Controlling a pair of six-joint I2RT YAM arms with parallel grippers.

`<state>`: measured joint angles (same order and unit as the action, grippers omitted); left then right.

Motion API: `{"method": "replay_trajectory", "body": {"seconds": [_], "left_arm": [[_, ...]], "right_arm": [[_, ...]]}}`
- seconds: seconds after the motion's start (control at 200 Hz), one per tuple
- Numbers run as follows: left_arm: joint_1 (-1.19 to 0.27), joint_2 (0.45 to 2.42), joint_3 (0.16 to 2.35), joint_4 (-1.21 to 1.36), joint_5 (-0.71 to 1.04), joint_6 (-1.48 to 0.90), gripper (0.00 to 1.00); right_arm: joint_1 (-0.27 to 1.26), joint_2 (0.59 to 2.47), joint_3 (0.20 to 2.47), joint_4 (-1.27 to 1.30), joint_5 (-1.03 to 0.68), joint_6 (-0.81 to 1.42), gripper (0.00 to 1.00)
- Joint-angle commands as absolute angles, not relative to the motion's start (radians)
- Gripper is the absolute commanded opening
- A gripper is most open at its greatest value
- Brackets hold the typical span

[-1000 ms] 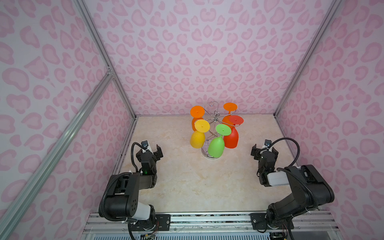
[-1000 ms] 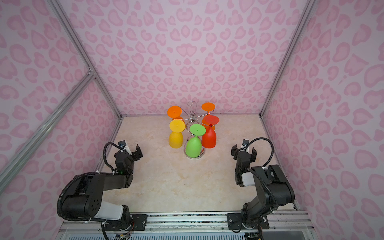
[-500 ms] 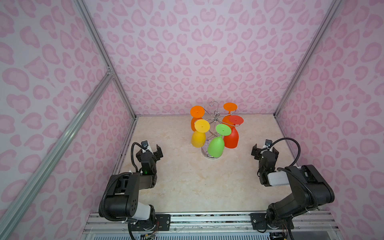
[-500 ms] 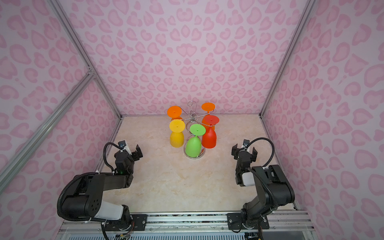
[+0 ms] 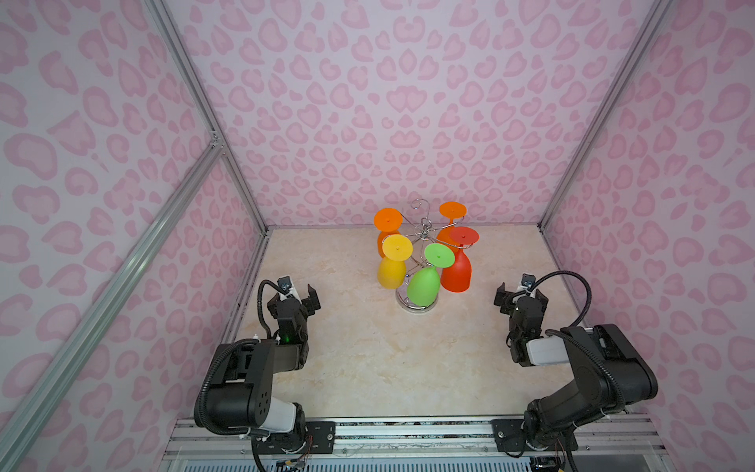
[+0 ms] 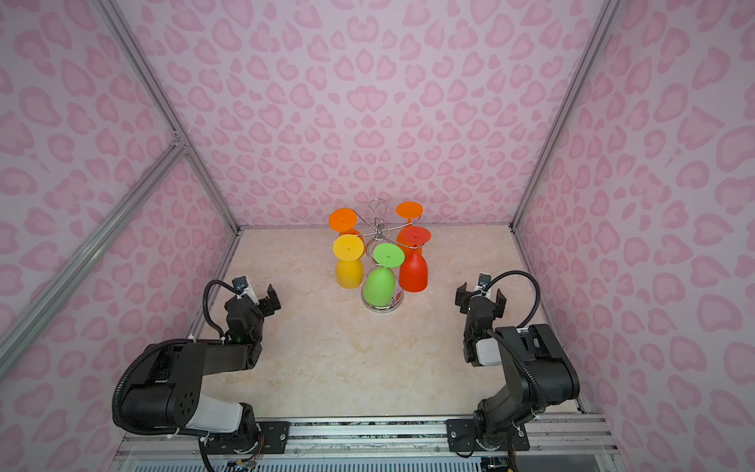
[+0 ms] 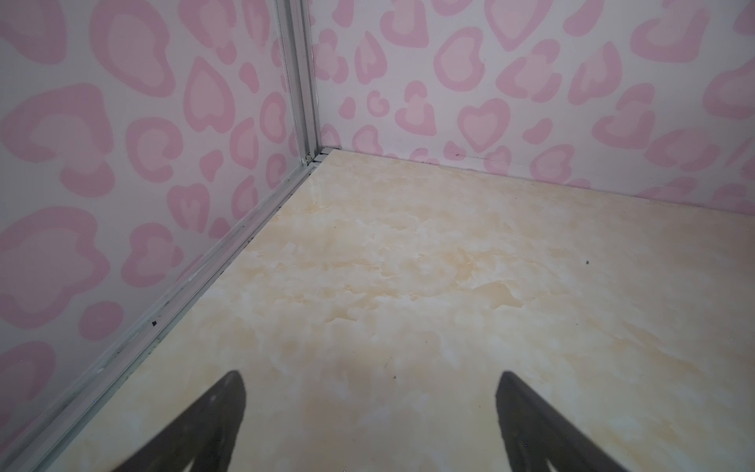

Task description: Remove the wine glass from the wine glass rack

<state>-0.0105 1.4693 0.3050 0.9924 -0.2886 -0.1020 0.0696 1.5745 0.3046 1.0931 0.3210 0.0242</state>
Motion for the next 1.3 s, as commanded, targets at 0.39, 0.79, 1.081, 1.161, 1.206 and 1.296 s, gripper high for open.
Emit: {"method": "replay_trajectory", "body": {"seconds": [0.39,0.79,1.081,1.161,1.206,1.296], "left_arm": [[-0.019,1.369,0.357,0.851,-0.310,-0.091,0.97],[-0.077,1.065,0.588,0.500,-0.157,-0.248,0.97],[-0.087,1.063,0.660,0.442,0.178,-0.448,1.00],[-0.091,1.065,0.671,0.429,0.214,-0.467,1.00],[-0.093,1.065,0.676,0.420,0.229,-0.471,1.00],[-0.098,1.065,0.677,0.419,0.249,-0.473,1.00]], "right_arm": [[0.074,1.444,0.398,0.834,0.333,0.030,0.96],[0.032,1.094,0.770,0.244,0.113,0.396,0.90],[-0.011,1.181,1.046,0.184,-0.296,0.707,0.90],[-0.012,1.252,1.123,0.180,-0.384,0.781,0.87],[-0.011,1.293,1.157,0.189,-0.447,0.808,0.86],[-0.011,1.381,1.192,0.280,-0.551,0.913,0.85]]}}
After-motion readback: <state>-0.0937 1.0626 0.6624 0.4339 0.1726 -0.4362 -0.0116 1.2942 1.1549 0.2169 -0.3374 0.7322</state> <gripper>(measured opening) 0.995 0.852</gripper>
